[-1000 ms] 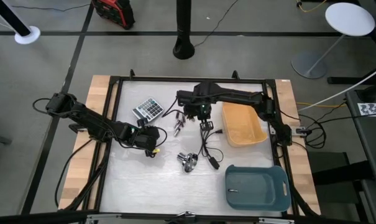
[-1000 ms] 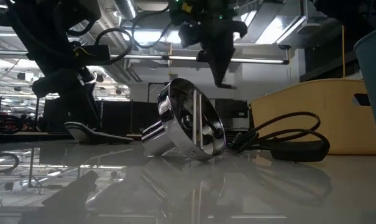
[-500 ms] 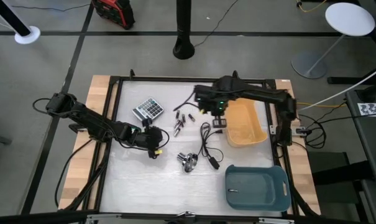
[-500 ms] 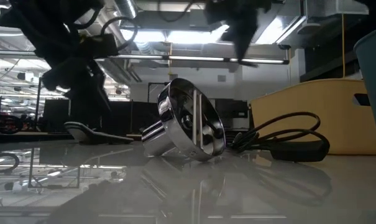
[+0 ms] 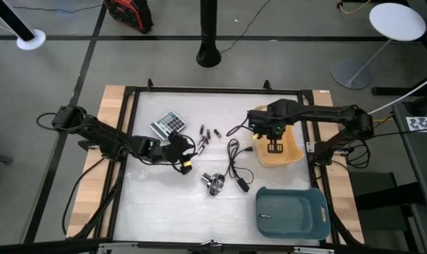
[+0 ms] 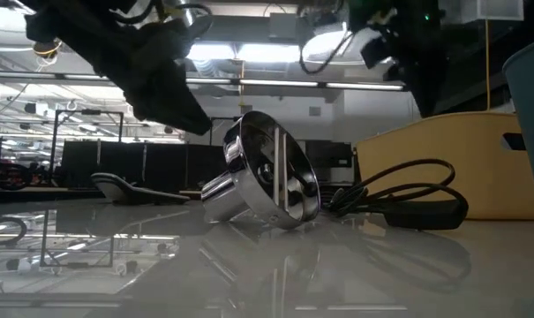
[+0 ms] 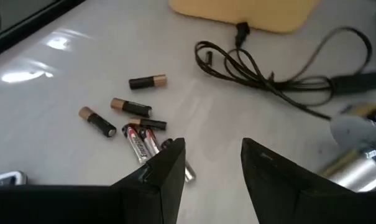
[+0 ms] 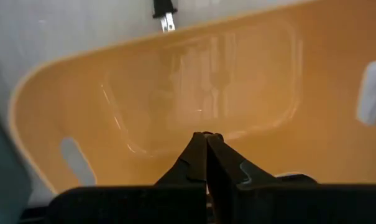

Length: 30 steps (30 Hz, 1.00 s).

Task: Sort batteries
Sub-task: Put the black battery into the yellow bin, then put the white battery into the blue bin

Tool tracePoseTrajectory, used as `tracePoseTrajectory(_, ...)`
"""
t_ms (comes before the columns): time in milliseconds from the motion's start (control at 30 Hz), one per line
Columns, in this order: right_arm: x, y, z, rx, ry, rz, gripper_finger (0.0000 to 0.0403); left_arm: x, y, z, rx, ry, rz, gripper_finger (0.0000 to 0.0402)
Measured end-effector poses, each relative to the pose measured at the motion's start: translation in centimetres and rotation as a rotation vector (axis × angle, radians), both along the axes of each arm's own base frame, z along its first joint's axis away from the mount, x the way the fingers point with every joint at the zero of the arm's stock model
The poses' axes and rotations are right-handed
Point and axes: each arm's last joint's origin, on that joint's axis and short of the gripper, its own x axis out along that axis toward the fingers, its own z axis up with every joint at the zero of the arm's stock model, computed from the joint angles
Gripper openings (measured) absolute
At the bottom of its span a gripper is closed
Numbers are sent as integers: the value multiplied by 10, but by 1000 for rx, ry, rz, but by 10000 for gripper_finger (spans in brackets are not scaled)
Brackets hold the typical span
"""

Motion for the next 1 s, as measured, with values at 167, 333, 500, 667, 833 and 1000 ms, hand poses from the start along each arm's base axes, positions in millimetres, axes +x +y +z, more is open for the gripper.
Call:
tracePoseTrajectory(167,-6,0,-21,-25,32,1,1,6,3,-10,-44,-1,51,148)
tracePoseTrajectory(333,-9,-2,-39,-117,60,5,20,15,2,-30,-82,17,83,148)
tracePoseTrajectory(500,-11,-3,-48,-149,79,2,77,24,0,-49,-84,38,78,148)
tracePoseTrajectory(667,-11,-3,-49,-152,72,-20,137,28,-1,-67,-76,81,83,148)
tracePoseTrajectory(833,-10,-3,-49,-152,61,-22,168,29,1,-80,-60,118,96,148)
tracePoseTrajectory(1000,-10,-3,-49,-152,58,-23,176,31,7,-87,-53,135,123,148)
